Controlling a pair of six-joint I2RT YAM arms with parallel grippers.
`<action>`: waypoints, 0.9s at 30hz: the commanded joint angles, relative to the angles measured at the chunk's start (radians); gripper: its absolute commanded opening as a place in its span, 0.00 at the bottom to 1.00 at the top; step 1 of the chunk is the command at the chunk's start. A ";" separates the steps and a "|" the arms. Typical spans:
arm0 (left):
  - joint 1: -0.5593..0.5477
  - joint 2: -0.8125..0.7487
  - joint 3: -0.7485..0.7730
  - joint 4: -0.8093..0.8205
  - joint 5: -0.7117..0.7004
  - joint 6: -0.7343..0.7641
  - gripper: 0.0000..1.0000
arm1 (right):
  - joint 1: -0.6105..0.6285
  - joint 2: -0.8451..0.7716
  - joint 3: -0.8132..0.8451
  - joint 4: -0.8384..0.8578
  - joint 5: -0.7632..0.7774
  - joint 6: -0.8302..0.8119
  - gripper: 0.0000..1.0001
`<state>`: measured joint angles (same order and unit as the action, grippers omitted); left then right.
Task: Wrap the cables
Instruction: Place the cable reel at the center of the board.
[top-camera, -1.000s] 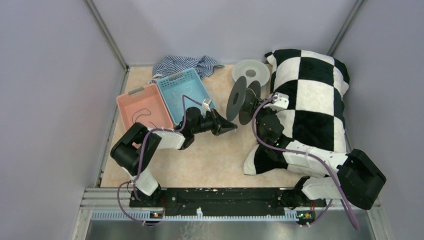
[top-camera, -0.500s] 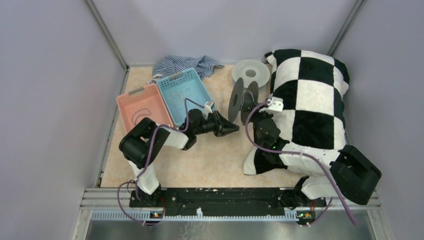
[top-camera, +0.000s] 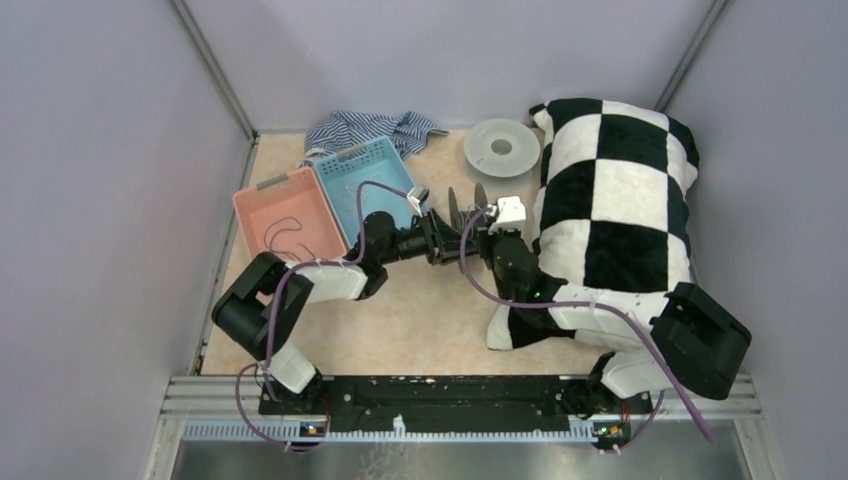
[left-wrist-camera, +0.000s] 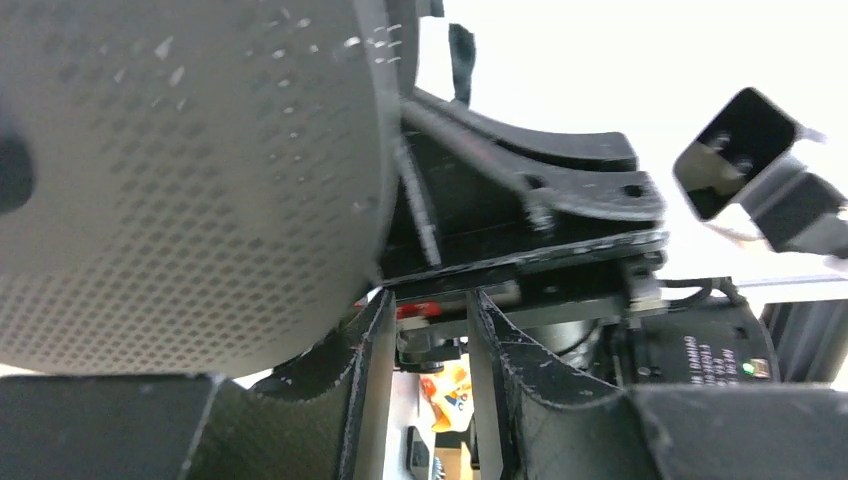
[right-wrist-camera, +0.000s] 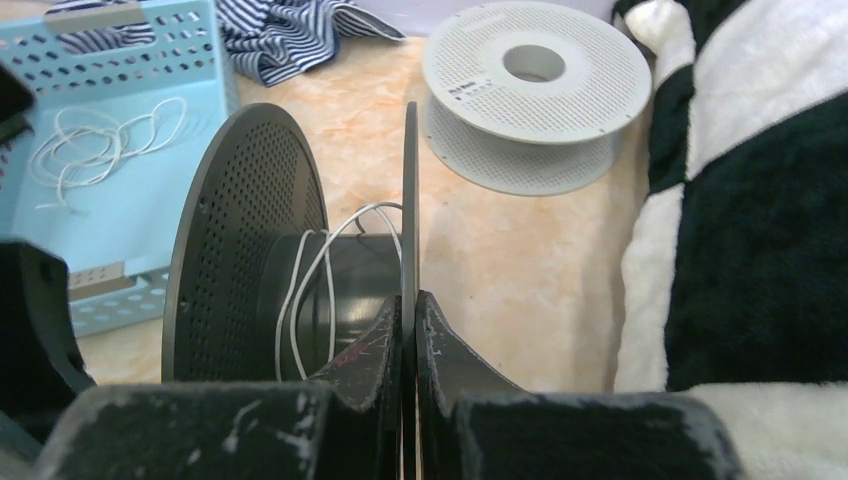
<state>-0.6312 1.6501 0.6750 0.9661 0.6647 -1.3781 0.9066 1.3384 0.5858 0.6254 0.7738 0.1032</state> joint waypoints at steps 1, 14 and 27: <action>0.007 -0.167 -0.009 -0.019 0.022 0.068 0.39 | 0.035 0.014 0.064 0.018 -0.051 -0.097 0.00; 0.041 -0.771 0.028 -0.995 -0.435 0.546 0.54 | 0.049 0.009 0.048 0.039 -0.023 -0.233 0.00; 0.110 -0.941 0.170 -1.383 -0.839 0.724 0.68 | 0.156 0.154 0.028 0.258 0.195 -0.732 0.00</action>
<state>-0.5251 0.7525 0.7719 -0.3183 -0.0311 -0.7364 1.0462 1.4372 0.6102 0.7750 0.8497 -0.4049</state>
